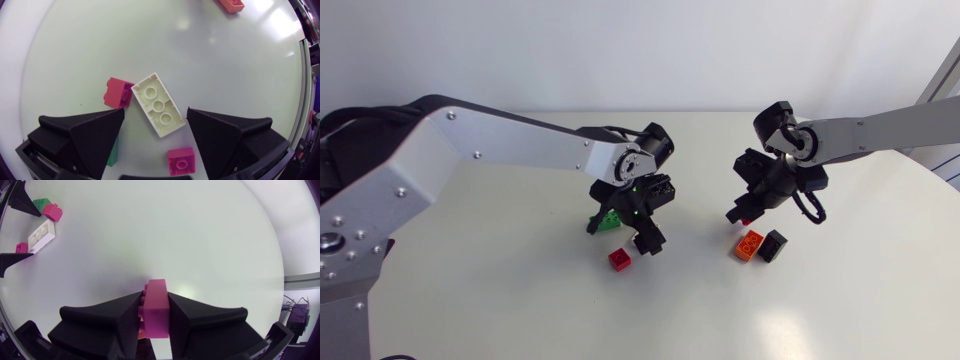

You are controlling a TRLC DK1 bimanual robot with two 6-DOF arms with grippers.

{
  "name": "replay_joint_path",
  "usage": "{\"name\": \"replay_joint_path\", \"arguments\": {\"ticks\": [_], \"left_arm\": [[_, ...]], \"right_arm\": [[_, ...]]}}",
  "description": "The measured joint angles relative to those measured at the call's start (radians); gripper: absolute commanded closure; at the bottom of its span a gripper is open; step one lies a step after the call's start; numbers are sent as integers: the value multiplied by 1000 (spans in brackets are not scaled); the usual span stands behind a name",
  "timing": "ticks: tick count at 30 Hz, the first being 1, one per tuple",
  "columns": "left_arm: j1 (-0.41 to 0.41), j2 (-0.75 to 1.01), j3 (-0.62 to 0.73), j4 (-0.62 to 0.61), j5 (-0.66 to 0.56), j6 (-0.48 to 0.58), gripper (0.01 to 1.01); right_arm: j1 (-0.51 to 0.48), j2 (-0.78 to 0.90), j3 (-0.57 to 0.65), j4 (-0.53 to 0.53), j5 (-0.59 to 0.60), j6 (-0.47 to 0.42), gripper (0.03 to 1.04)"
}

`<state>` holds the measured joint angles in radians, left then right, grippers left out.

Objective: Sort duplo bricks by size, large to the right and small to the left

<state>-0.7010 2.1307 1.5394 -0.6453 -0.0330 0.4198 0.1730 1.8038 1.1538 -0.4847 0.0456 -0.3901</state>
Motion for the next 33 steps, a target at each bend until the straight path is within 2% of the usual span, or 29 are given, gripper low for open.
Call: {"name": "replay_joint_path", "arguments": {"ticks": [11, 14, 18, 24, 28, 33], "left_arm": [[0, 26, 32, -56, 12, -29, 251], [0, 26, 32, -59, 30, -34, 331], [0, 37, 51, -98, 51, -42, 441], [1, 70, 94, -143, 80, -56, 470], [3, 93, 118, -169, 87, -64, 562], [13, 109, 131, -192, 90, -78, 570]], "right_arm": [[4, -4, -43, 26, 0, 0, 816], [4, -6, -46, 31, -1, 0, 759], [4, -10, -47, 38, -4, 0, 759], [4, -30, -66, 43, -4, 0, 759], [4, -39, -71, 43, -4, 0, 759], [4, -45, -87, 44, -5, 0, 761]]}}
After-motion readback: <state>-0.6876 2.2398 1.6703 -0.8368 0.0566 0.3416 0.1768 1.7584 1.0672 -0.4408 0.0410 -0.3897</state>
